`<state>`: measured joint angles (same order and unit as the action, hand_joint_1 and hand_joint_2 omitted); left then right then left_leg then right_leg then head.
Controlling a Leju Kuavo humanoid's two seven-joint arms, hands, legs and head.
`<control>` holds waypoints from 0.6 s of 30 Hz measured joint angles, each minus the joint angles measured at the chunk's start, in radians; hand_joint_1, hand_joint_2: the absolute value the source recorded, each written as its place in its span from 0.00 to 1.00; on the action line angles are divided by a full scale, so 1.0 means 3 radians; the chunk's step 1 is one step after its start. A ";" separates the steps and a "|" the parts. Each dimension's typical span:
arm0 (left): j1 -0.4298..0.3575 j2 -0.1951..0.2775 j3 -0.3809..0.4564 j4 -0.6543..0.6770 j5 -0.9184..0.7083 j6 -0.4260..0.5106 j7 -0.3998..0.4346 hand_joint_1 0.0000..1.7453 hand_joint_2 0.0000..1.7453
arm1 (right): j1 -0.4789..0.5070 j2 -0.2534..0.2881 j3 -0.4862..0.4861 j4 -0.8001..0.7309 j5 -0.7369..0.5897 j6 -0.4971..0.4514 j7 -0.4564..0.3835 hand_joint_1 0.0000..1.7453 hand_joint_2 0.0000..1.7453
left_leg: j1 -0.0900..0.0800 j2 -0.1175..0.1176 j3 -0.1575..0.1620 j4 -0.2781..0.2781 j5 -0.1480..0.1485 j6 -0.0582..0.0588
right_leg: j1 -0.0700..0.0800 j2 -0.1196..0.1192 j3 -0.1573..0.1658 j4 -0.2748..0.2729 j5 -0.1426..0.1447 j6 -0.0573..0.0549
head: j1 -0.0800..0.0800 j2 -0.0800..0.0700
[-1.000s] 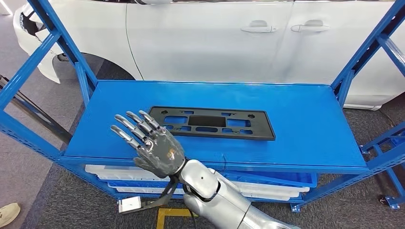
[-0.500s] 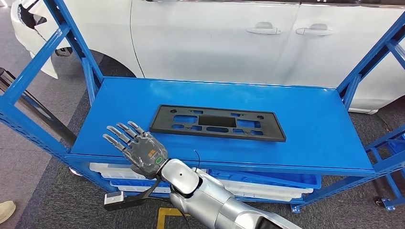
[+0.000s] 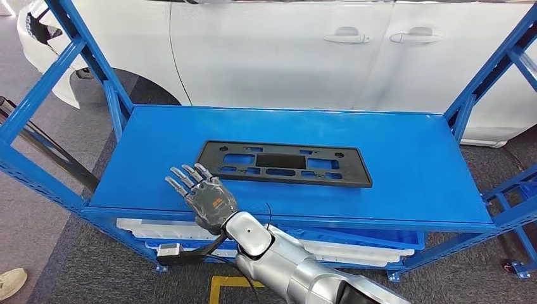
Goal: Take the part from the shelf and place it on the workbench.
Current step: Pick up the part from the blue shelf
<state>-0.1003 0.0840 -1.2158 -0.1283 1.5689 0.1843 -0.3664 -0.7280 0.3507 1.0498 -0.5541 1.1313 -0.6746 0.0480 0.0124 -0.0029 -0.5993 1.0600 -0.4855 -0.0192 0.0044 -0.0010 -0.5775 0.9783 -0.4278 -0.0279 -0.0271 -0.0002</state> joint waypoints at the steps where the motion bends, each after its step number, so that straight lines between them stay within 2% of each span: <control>1: 0.0001 0.0004 0.0000 0.0000 0.0000 0.0002 -0.0002 0.00 0.00 | -0.0026 0.0004 -0.0001 0.0027 -0.0015 -0.0029 0.0008 0.00 1.00 | 0.0007 -0.0001 -0.0087 0.0198 -0.0107 -0.0014 | -0.0003 -0.0002 0.0008 -0.0009 0.0003 -0.0006 | 0.0000 0.0000; 3: 0.0008 0.0009 0.0000 0.0000 0.0000 0.0004 -0.0003 0.00 0.00 | -0.0055 0.0007 -0.0004 0.0077 -0.0037 -0.0054 0.0007 0.00 1.00 | 0.0019 -0.0001 -0.0291 0.0636 -0.0289 -0.0043 | -0.0001 -0.0003 0.0009 -0.0007 0.0001 -0.0012 | 0.0000 0.0000; 4: 0.0013 0.0012 0.0000 0.0000 0.0000 0.0005 -0.0003 0.00 0.00 | -0.0059 0.0007 -0.0006 0.0101 -0.0044 -0.0056 0.0005 0.00 1.00 | 0.0025 0.0000 -0.0354 0.0761 -0.0313 -0.0056 | -0.0002 -0.0001 0.0009 -0.0003 -0.0001 -0.0011 | 0.0000 0.0000; 5: 0.0016 0.0012 0.0000 0.0000 0.0000 0.0005 -0.0004 0.00 0.00 | -0.0061 0.0007 -0.0006 0.0121 -0.0050 -0.0057 0.0004 0.00 1.00 | 0.0033 0.0000 -0.0353 0.0747 -0.0263 -0.0068 | -0.0005 0.0001 0.0009 0.0004 -0.0005 -0.0007 | -0.0001 0.0000; 6: 0.0017 0.0014 0.0000 0.0000 0.0000 0.0005 -0.0004 0.00 0.00 | -0.0065 0.0007 -0.0006 0.0135 -0.0051 -0.0058 0.0003 0.00 1.00 | 0.0042 0.0001 -0.0288 0.0603 -0.0158 -0.0078 | -0.0010 0.0004 0.0009 0.0017 -0.0014 0.0002 | 0.0000 0.0000; 8: 0.0012 0.0018 0.0000 0.0000 0.0000 0.0006 -0.0006 0.00 0.00 | -0.0081 0.0008 -0.0023 0.0152 -0.0013 -0.0061 0.0004 0.00 1.00 | 0.0055 0.0002 -0.0070 0.0140 0.0061 -0.0091 | -0.0012 0.0009 0.0000 0.0066 -0.0045 0.0033 | -0.0002 0.0000; 9: 0.0009 0.0019 0.0000 0.0001 0.0000 0.0008 -0.0006 0.00 0.00 | -0.0089 0.0008 -0.0055 0.0150 0.0027 -0.0063 -0.0010 0.00 1.00 | 0.0056 -0.0001 0.0008 -0.0025 0.0113 -0.0077 | -0.0007 0.0011 -0.0011 0.0091 -0.0058 0.0051 | 0.0000 0.0000; 10: 0.0007 0.0020 0.0000 0.0001 0.0000 0.0012 -0.0006 0.00 0.00 | -0.0094 0.0008 -0.0116 0.0137 0.0068 -0.0066 -0.0051 0.00 1.00 | 0.0053 -0.0005 0.0045 -0.0110 0.0123 -0.0059 | -0.0001 0.0013 -0.0023 0.0110 -0.0066 0.0068 | 0.0004 0.0000; 13: 0.0018 0.0023 0.0000 0.0002 0.0000 0.0031 -0.0002 0.00 0.00 | -0.0115 0.0008 -0.0490 -0.0010 0.0011 -0.0069 -0.0347 0.00 1.00 | 0.0048 -0.0011 0.0035 -0.0129 0.0121 0.0019 | -0.0002 0.0013 -0.0045 0.0131 -0.0073 0.0114 | 0.0014 0.0000; 14: 0.0020 0.0024 0.0000 0.0002 0.0000 0.0035 -0.0001 0.00 0.00 | -0.0145 0.0008 -0.0630 -0.0073 -0.0066 -0.0065 -0.0433 0.00 1.00 | 0.0050 -0.0011 0.0034 -0.0135 0.0129 0.0042 | -0.0007 0.0012 -0.0064 0.0174 -0.0106 0.0132 | 0.0017 0.0000; 16: 0.0020 0.0026 0.0000 0.0002 0.0000 0.0034 -0.0007 0.00 0.00 | -0.0232 0.0008 -0.0832 -0.0179 -0.0196 -0.0031 -0.0508 0.00 1.00 | 0.0052 -0.0007 0.0030 -0.0146 0.0140 0.0077 | -0.0021 0.0010 -0.0198 0.0468 -0.0281 0.0165 | 0.0023 0.0001; 18: 0.0020 0.0031 0.0000 0.0002 0.0000 0.0025 -0.0021 0.00 0.00 | -0.0280 0.0006 -0.0911 -0.0249 -0.0239 0.0021 -0.0509 0.00 1.00 | 0.0046 -0.0003 0.0026 -0.0145 0.0141 0.0089 | -0.0028 0.0009 -0.0416 0.0930 -0.0480 0.0181 | 0.0025 0.0001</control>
<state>-0.0943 0.0933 -1.2158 -0.1278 1.5690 0.1919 -0.3726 -0.8120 0.3527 0.7766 -0.6288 1.0594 -0.6682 -0.1048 0.0264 -0.0037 -0.5914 1.0164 -0.4432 0.0076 -0.0039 0.0017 -0.7024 1.2575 -0.5718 0.0265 -0.0197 0.0000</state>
